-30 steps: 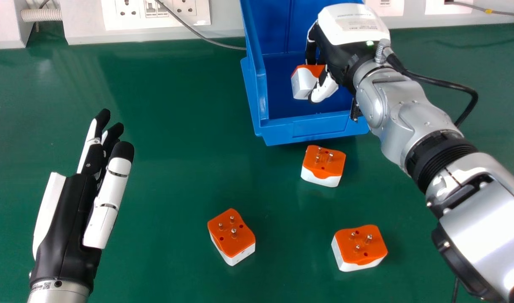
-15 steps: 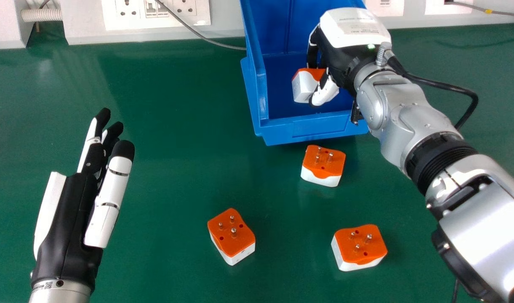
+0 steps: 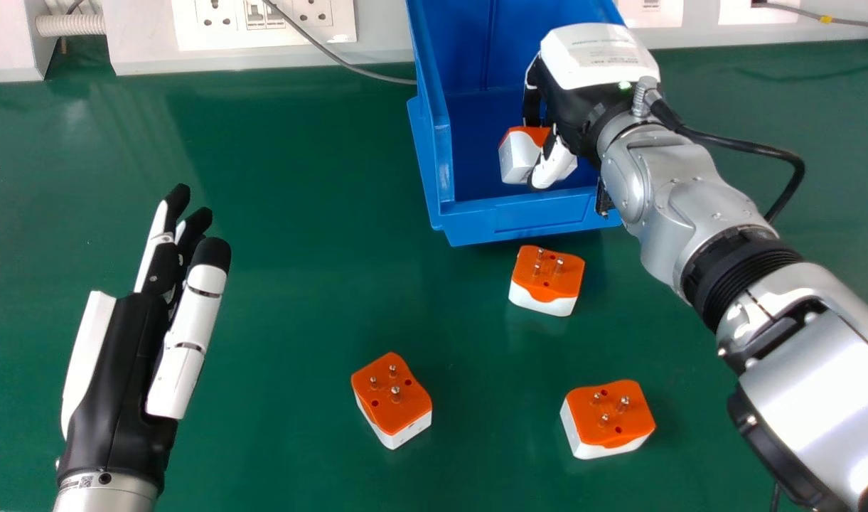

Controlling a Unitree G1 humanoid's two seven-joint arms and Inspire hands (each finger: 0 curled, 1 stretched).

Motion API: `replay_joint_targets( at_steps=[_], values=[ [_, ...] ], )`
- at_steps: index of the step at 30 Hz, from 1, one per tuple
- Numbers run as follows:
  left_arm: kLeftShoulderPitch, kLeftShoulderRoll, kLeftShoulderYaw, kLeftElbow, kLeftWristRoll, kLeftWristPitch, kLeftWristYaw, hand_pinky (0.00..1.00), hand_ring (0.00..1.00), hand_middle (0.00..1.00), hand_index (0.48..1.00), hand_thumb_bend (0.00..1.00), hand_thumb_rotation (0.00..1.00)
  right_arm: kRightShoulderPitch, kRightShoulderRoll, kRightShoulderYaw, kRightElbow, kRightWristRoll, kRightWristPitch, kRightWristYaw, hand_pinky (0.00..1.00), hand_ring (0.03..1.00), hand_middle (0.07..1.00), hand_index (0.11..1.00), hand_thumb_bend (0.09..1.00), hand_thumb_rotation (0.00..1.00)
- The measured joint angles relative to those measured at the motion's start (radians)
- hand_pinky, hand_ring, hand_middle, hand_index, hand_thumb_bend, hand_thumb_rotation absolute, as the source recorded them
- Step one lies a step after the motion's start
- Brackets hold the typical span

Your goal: Pick all objects and put in blue box

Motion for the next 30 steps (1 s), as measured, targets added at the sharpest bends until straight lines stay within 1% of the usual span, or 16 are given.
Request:
replay_joint_targets(
  at_steps=[14, 15, 16, 17, 18, 19, 20, 21, 22, 23, 25, 26, 27, 28, 29, 30],
  values=[
    [-0.002, 0.000, 0.000, 0.000, 0.000, 0.001, 0.000, 0.90, 0.96, 0.96, 0.984, 0.48, 1.00, 0.000, 0.000, 0.001, 0.000, 0.001, 0.002, -0.001, 0.36, 0.477, 0.559, 0.489, 0.492, 0.00],
    [-0.002, 0.000, -0.001, 0.000, 0.000, 0.001, 0.000, 0.90, 0.96, 0.96, 0.984, 0.48, 1.00, 0.000, 0.000, 0.000, 0.000, 0.001, 0.002, -0.001, 0.38, 0.519, 0.588, 0.487, 0.489, 0.00],
    [-0.002, 0.000, -0.001, 0.000, 0.000, 0.001, 0.000, 0.90, 0.96, 0.96, 0.984, 0.48, 1.00, 0.000, 0.000, 0.000, 0.000, 0.001, 0.002, -0.001, 0.38, 0.519, 0.588, 0.487, 0.489, 0.00],
    [-0.002, 0.000, -0.001, 0.000, 0.000, 0.000, 0.000, 0.90, 0.96, 0.96, 0.984, 0.49, 1.00, 0.000, 0.000, 0.000, 0.000, 0.001, 0.003, -0.001, 0.42, 0.576, 0.634, 0.487, 0.493, 0.02],
    [-0.001, 0.000, -0.001, 0.000, 0.000, 0.000, 0.000, 0.90, 0.96, 0.96, 0.984, 0.49, 1.00, 0.000, 0.000, 0.000, 0.000, 0.001, 0.004, -0.002, 0.42, 0.576, 0.634, 0.487, 0.493, 0.02],
    [-0.001, 0.000, -0.002, 0.000, 0.000, 0.001, 0.000, 0.90, 0.96, 0.96, 0.984, 0.49, 1.00, 0.000, 0.001, 0.000, 0.000, 0.001, 0.008, -0.002, 0.46, 0.627, 0.677, 0.488, 0.497, 0.05],
    [-0.001, 0.000, -0.003, 0.000, 0.000, 0.000, 0.000, 0.90, 0.96, 0.96, 0.984, 0.49, 1.00, 0.000, 0.002, 0.000, 0.000, 0.001, 0.014, -0.004, 0.46, 0.627, 0.677, 0.488, 0.497, 0.05],
    [0.000, 0.000, -0.005, 0.000, 0.000, 0.000, 0.000, 0.90, 0.96, 0.96, 0.984, 0.49, 1.00, 0.000, 0.004, 0.000, 0.000, 0.001, 0.022, -0.004, 0.50, 0.666, 0.712, 0.489, 0.500, 0.06],
    [0.001, -0.001, -0.007, 0.000, 0.000, 0.000, 0.000, 0.90, 0.96, 0.96, 0.984, 0.49, 1.00, 0.000, 0.005, 0.000, 0.000, 0.001, 0.025, -0.005, 0.50, 0.666, 0.712, 0.489, 0.500, 0.06],
    [0.002, -0.001, -0.008, 0.000, 0.000, 0.000, 0.000, 0.90, 0.96, 0.96, 0.984, 0.49, 1.00, 0.000, 0.007, 0.000, 0.000, 0.001, 0.028, -0.007, 0.53, 0.694, 0.740, 0.490, 0.502, 0.08],
    [0.003, -0.002, -0.008, 0.000, 0.002, 0.000, 0.001, 0.90, 0.96, 0.96, 0.985, 0.50, 1.00, 0.000, 0.009, 0.000, 0.000, 0.001, 0.038, -0.011, 0.57, 0.739, 0.784, 0.492, 0.504, 0.11],
    [0.003, -0.003, -0.008, 0.000, 0.003, 0.000, 0.001, 0.90, 0.96, 0.96, 0.985, 0.50, 1.00, 0.000, 0.011, 0.000, 0.000, 0.001, 0.041, -0.015, 0.57, 0.739, 0.784, 0.492, 0.504, 0.11],
    [0.004, -0.004, -0.008, 0.000, 0.003, 0.000, 0.001, 0.90, 0.96, 0.96, 0.985, 0.50, 1.00, 0.000, 0.011, 0.000, 0.000, 0.001, 0.041, -0.019, 0.58, 0.760, 0.806, 0.542, 0.528, 0.14],
    [0.005, -0.005, -0.008, 0.000, 0.004, 0.000, 0.001, 0.90, 0.96, 0.96, 0.985, 0.50, 1.00, 0.000, 0.012, 0.000, 0.000, 0.001, 0.042, -0.023, 0.58, 0.760, 0.806, 0.542, 0.528, 0.14],
    [0.005, -0.005, -0.009, 0.000, 0.008, 0.000, 0.001, 0.90, 0.96, 0.96, 0.985, 0.50, 1.00, 0.000, 0.012, 0.000, 0.000, 0.001, 0.043, -0.025, 0.60, 0.782, 0.829, 0.598, 0.547, 0.18],
    [0.006, -0.006, -0.009, 0.000, 0.009, 0.000, 0.002, 0.90, 0.96, 0.96, 0.985, 0.50, 1.00, 0.000, 0.013, 0.000, 0.000, 0.001, 0.044, -0.027, 0.61, 0.803, 0.851, 0.650, 0.560, 0.22]
  ],
)
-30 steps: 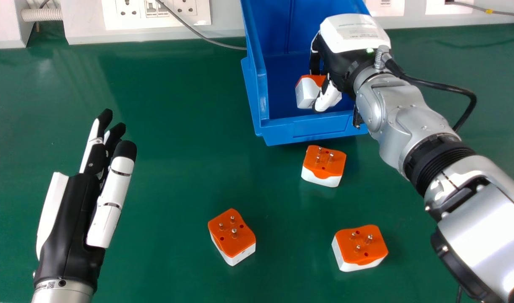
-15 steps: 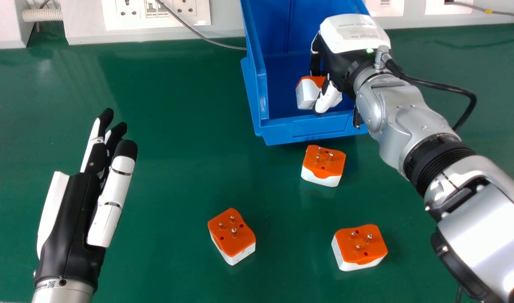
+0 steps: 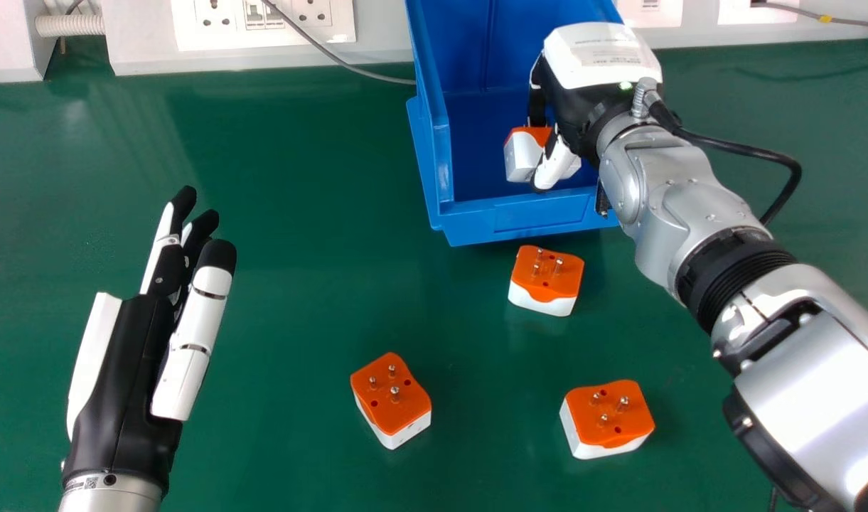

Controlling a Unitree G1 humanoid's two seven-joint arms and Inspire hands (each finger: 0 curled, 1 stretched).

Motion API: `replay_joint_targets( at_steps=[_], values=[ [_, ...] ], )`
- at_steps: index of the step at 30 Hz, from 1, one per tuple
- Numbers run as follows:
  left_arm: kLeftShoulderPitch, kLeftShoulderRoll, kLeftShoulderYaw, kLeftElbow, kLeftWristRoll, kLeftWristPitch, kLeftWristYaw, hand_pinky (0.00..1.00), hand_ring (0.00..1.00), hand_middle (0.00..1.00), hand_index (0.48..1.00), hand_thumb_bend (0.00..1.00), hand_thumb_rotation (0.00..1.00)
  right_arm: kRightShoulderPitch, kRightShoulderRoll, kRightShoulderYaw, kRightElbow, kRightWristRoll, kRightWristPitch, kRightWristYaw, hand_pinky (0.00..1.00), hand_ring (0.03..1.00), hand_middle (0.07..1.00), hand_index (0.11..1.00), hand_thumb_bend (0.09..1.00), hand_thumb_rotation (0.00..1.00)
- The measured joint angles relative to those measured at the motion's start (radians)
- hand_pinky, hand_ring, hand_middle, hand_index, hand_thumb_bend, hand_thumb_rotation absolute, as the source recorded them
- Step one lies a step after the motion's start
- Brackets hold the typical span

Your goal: Pick all objects and put in blue box

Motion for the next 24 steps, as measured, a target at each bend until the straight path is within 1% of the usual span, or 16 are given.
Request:
replay_joint_targets(
  at_steps=[2, 3, 4, 6, 9, 14, 17, 19, 24],
  values=[
    [0.002, -0.001, 0.000, 0.000, 0.002, 0.000, 0.000, 0.90, 0.96, 0.96, 0.985, 0.50, 1.00, 0.000, 0.000, 0.000, 0.000, 0.000, 0.002, -0.002, 0.64, 0.833, 0.883, 0.728, 0.577, 0.28],
    [0.003, -0.002, 0.000, 0.000, 0.003, 0.000, 0.000, 0.90, 0.96, 0.96, 0.985, 0.50, 1.00, 0.000, 0.000, 0.000, 0.000, 0.000, 0.003, -0.003, 0.66, 0.853, 0.904, 0.780, 0.586, 0.33],
    [0.003, -0.002, 0.000, 0.000, 0.004, 0.000, 0.000, 0.90, 0.96, 0.96, 0.985, 0.50, 1.00, 0.000, 0.000, 0.000, 0.000, 0.000, 0.004, -0.003, 0.67, 0.860, 0.912, 0.799, 0.590, 0.35],
    [0.005, -0.002, 0.000, 0.000, 0.008, 0.000, 0.000, 0.90, 0.96, 0.96, 0.985, 0.50, 1.00, 0.000, 0.001, 0.000, 0.000, 0.000, 0.008, -0.005, 0.68, 0.866, 0.919, 0.816, 0.592, 0.36],
    [0.005, -0.002, 0.000, 0.000, 0.008, 0.000, 0.000, 0.90, 0.96, 0.96, 0.985, 0.50, 1.00, 0.000, 0.001, 0.000, 0.000, 0.000, 0.016, -0.010, 0.70, 0.881, 0.938, 0.853, 0.598, 0.40],
    [0.005, -0.002, 0.000, 0.000, 0.008, 0.000, 0.000, 0.90, 0.96, 0.96, 0.985, 0.50, 1.00, 0.000, 0.004, 0.000, 0.000, 0.000, 0.019, -0.018, 0.72, 0.903, 0.961, 0.889, 0.608, 0.44],
    [0.005, -0.002, -0.001, 0.000, 0.009, 0.000, 0.000, 0.90, 0.96, 0.96, 0.985, 0.51, 1.00, 0.001, 0.004, 0.000, 0.000, 0.000, 0.019, -0.018, 0.74, 0.921, 0.985, 0.921, 0.616, 0.50],
    [0.005, -0.002, -0.001, 0.000, 0.009, 0.000, 0.000, 0.90, 0.96, 0.96, 0.984, 0.51, 1.00, 0.001, 0.004, 0.000, 0.000, 0.000, 0.019, -0.018, 0.75, 0.927, 0.992, 0.931, 0.617, 0.52],
    [0.005, -0.002, -0.001, 0.000, 0.009, 0.000, 0.000, 0.90, 0.96, 0.96, 0.984, 0.51, 1.00, 0.001, 0.004, 0.001, 0.000, 0.000, 0.018, -0.018, 0.76, 0.931, 0.996, 0.936, 0.620, 0.54]
  ],
)
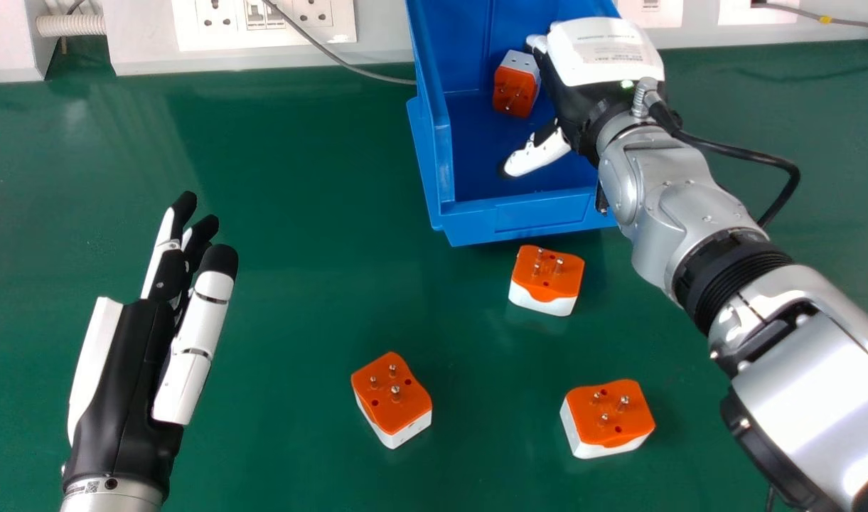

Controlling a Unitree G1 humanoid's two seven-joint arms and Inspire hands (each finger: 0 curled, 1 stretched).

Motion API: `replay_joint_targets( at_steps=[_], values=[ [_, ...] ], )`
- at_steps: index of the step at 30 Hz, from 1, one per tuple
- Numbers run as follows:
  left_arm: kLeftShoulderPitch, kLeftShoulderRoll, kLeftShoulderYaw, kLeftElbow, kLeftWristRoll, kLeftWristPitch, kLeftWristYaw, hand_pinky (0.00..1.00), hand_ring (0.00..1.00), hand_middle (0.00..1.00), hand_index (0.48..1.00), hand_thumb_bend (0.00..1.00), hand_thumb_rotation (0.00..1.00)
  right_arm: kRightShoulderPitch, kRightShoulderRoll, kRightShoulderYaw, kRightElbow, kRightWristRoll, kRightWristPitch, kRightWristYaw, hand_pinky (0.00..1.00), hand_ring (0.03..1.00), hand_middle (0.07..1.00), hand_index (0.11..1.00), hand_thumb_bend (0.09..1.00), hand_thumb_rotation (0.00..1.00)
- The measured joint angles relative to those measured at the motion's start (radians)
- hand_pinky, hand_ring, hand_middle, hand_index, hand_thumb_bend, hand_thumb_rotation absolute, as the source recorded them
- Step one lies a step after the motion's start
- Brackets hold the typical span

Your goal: Pick all objects and put in blue box

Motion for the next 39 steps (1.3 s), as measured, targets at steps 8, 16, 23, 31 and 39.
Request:
replay_joint_targets(
  at_steps=[8, 16, 23, 31, 39],
  values=[
    [0.000, 0.000, -0.001, 0.000, 0.000, 0.000, 0.000, 0.89, 0.95, 0.96, 0.984, 0.50, 1.00, 0.000, 0.000, 0.003, 0.000, 0.000, -0.001, 0.002, 0.76, 0.934, 0.998, 0.940, 0.619, 0.55],
    [-0.002, 0.000, -0.003, -0.002, 0.000, 0.000, 0.000, 0.89, 0.95, 0.96, 0.984, 0.50, 1.00, 0.000, 0.000, 0.002, -0.001, 0.000, -0.001, 0.002, 0.76, 0.934, 0.999, 0.940, 0.613, 0.54],
    [-0.010, -0.001, -0.004, -0.001, 0.000, 0.002, 0.001, 0.89, 0.95, 0.95, 0.984, 0.51, 1.00, 0.013, -0.012, -0.006, -0.031, 0.003, -0.024, -0.003, 0.76, 0.934, 0.999, 0.940, 0.601, 0.45],
    [-0.020, -0.001, -0.004, -0.002, 0.000, 0.022, 0.001, 0.89, 0.95, 0.96, 0.983, 0.51, 1.00, 0.040, -0.034, -0.035, -0.097, 0.030, -0.047, 0.002, 0.77, 0.930, 0.992, 0.937, 0.597, 0.29],
    [-0.039, 0.000, -0.008, -0.001, 0.000, 0.043, 0.001, 0.89, 0.95, 0.96, 0.983, 0.51, 1.00, 0.108, -0.093, -0.076, -0.267, 0.053, -0.075, 0.047, 0.77, 0.921, 0.989, 0.923, 0.601, 0.17]
  ],
)
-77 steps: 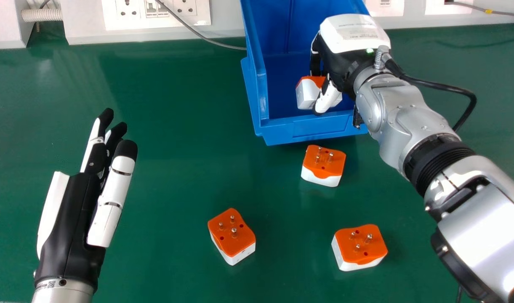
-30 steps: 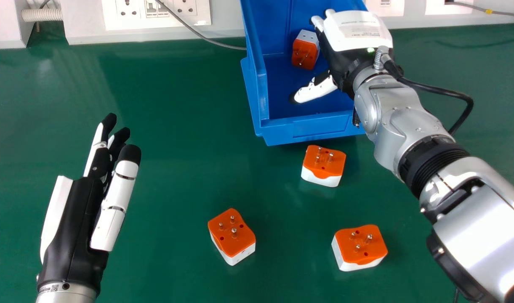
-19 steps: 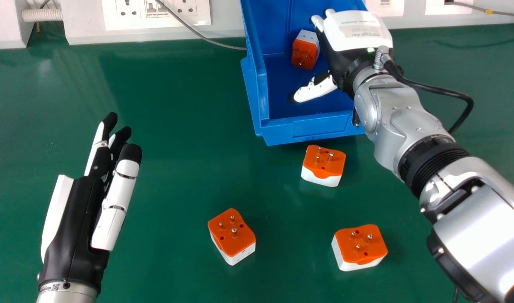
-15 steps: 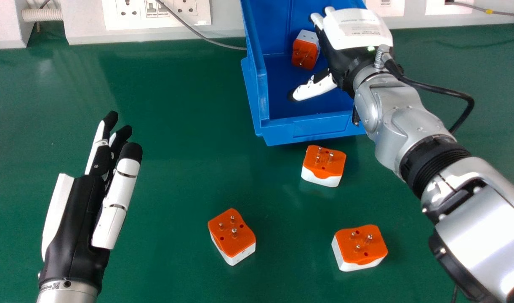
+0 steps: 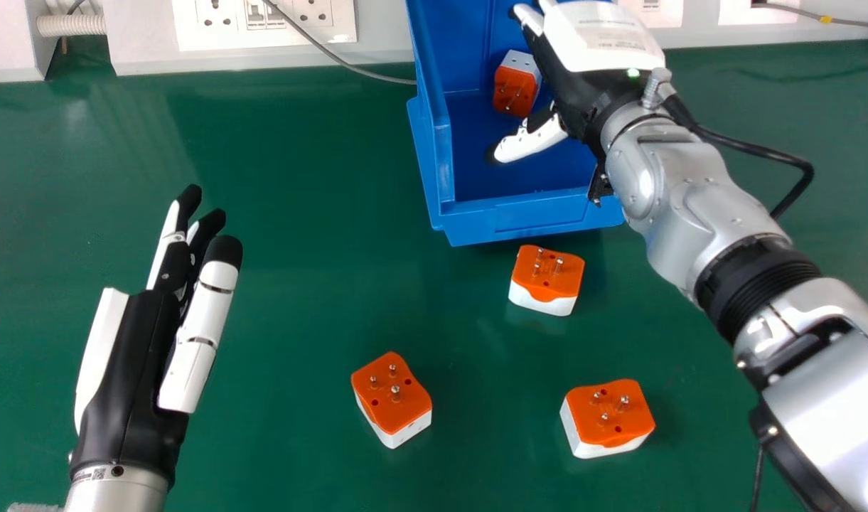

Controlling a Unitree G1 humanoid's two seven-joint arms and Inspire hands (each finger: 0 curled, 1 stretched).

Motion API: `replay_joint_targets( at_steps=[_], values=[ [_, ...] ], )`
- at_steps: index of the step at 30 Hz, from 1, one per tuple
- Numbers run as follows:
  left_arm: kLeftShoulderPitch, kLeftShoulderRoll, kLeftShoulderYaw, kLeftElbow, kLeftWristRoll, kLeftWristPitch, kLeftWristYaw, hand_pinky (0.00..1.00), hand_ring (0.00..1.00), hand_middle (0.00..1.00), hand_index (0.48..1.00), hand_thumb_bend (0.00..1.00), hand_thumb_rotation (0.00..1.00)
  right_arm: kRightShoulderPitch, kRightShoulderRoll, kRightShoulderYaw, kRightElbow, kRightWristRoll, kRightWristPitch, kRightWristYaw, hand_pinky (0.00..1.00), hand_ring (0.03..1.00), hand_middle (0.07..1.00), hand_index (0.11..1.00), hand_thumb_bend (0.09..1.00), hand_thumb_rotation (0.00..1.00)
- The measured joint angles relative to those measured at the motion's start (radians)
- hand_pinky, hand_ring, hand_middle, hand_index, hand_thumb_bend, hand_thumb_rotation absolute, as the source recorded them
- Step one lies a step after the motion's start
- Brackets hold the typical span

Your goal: Pick all objects and put in blue box

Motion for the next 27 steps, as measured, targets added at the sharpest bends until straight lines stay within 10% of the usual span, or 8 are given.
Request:
replay_joint_targets(
  at_steps=[14, 27],
  values=[
    [-0.018, 0.001, 0.000, 0.009, -0.001, 0.002, -0.001, 0.89, 0.95, 0.96, 0.984, 0.51, 1.00, 0.401, -0.132, -0.134, -0.669, 0.026, 0.063, 0.109, 0.76, 0.903, 0.982, 0.909, 0.611, 0.07],
    [-0.019, 0.002, 0.007, 0.022, -0.011, -0.004, -0.006, 0.91, 0.97, 0.97, 0.997, 0.49, 1.00, 0.788, -0.075, -0.241, -1.202, 0.047, 0.250, 0.171, 0.78, 0.908, 0.972, 0.891, 0.629, 0.09]
  ],
)
